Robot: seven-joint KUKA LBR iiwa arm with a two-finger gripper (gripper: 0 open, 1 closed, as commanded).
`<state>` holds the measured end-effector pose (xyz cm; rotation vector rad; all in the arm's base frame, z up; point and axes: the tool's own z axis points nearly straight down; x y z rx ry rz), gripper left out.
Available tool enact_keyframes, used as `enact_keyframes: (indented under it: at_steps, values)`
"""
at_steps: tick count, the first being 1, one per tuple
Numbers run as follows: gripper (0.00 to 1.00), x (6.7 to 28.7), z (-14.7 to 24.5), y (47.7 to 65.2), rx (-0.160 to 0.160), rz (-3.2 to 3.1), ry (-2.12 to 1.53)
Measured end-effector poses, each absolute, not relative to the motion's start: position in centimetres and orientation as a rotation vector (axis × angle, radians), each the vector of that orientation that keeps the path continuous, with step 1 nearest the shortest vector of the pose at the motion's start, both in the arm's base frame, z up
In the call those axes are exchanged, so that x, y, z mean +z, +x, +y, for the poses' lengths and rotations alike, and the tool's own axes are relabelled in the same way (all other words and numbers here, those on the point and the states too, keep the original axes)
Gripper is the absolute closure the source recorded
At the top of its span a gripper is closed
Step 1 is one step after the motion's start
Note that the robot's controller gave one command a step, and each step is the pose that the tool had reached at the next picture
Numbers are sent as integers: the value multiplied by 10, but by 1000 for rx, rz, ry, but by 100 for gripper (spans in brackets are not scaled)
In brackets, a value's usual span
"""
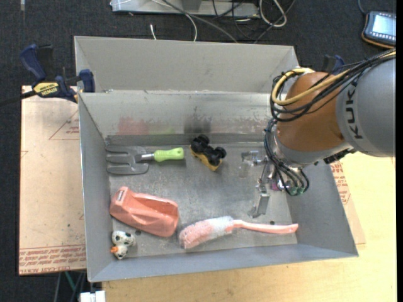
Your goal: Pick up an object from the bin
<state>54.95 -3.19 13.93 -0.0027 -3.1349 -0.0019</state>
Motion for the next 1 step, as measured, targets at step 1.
enact_keyframes:
  at_steps: [1]
  values:
    - [0, 144, -32, 551, -1, -3143, 0]
